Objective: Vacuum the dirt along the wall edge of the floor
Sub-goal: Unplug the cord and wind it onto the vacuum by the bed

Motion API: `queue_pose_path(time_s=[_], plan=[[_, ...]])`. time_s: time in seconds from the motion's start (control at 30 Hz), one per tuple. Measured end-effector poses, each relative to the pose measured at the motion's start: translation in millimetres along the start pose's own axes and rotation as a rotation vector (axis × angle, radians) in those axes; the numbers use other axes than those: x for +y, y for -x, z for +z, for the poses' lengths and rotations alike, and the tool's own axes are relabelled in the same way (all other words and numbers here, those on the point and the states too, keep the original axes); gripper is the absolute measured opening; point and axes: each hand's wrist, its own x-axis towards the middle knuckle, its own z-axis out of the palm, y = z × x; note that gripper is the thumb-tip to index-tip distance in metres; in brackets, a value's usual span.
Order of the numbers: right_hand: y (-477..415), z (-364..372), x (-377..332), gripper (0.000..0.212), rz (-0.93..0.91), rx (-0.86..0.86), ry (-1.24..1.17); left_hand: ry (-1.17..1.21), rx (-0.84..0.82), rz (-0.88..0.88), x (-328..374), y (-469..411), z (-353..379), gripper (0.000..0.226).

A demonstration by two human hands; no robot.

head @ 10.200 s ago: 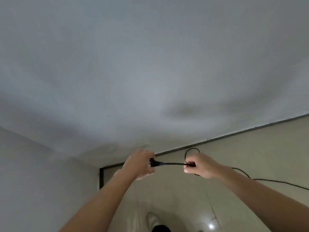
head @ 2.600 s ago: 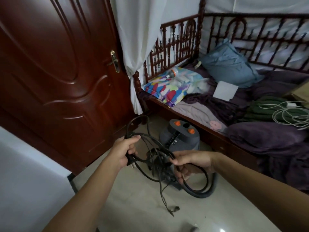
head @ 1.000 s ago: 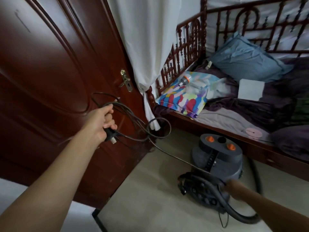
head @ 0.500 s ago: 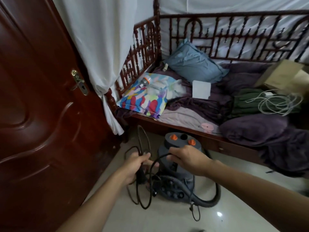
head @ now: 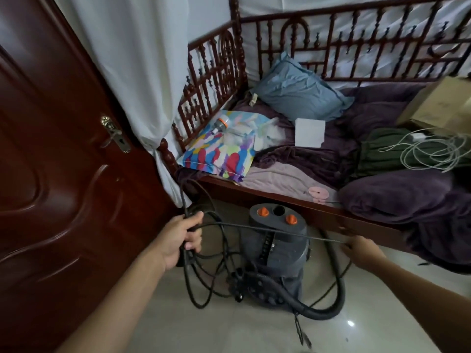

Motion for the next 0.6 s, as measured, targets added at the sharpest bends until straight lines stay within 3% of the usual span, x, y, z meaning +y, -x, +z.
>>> queue_pose_path(time_s=[0.1, 0.2, 0.27, 0.4, 0.5, 0.6], plan=[[-23, 17, 46, 0.031, 0.202, -0.110, -0.180, -0.040, 0.144, 0.023, 3, -3, -17, 0.031], [-36, 19, 37, 0.050, 0.194, -0.049, -0.436, -0.207, 0.252, 0.044, -5, -12, -17, 0.030], [-38, 5, 5, 0.055, 0.011, -0.022, -0.374, -0.331, 0.322, 0.033, -11, -18, -11, 0.025], [-19, -42, -73, 0.046, -0.464, -0.134, 0.057, -0.413, 0.494, 0.010, -15, -30, 0, 0.015], [5, -64, -114, 0.027, -0.792, -0.169, 0.199, -0.278, 0.566, 0.019, -16, -33, 21, 0.014], [27, -74, -142, 0.026, -0.978, -0.217, 0.297, -0.156, 0.551, 0.007, -24, -34, 53, 0.016]])
